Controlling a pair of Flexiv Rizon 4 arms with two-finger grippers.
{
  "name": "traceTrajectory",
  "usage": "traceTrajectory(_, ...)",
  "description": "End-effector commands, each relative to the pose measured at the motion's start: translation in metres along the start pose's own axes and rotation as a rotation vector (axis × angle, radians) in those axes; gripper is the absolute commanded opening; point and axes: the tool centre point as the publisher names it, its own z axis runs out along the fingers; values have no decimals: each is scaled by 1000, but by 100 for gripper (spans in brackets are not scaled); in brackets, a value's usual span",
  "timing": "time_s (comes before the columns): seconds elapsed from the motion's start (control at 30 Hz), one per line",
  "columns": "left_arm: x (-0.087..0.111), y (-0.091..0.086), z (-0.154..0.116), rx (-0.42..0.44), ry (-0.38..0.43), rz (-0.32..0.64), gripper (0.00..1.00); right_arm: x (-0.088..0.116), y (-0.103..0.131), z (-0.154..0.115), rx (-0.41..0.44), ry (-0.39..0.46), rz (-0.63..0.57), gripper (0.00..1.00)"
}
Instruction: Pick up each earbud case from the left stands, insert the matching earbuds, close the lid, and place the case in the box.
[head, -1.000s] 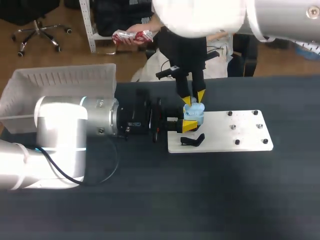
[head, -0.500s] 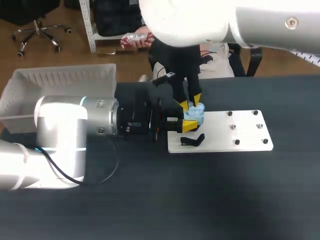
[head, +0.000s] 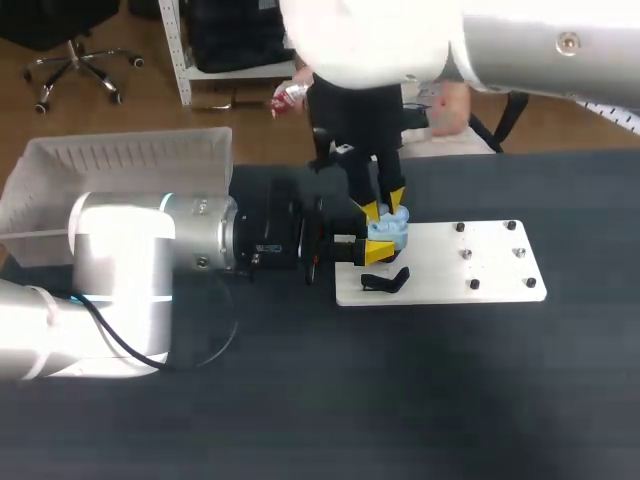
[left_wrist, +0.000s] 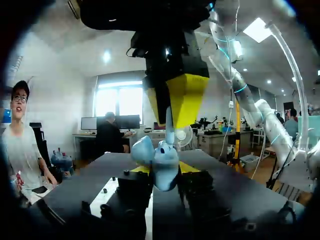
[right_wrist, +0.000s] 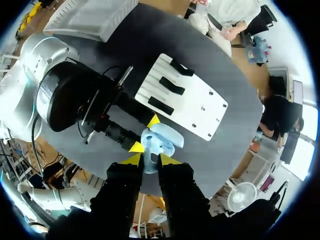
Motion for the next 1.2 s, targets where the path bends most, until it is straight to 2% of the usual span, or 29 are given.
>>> traceTrajectory(0.03, 0, -1, 1, -5, -1, 2, 0, -3, -2, 1, -4, 5, -3, 0)
traceTrajectory(1.2, 0, -1, 1, -5, -1, 2, 0, -11, -4, 13, -18, 11, 8, 0)
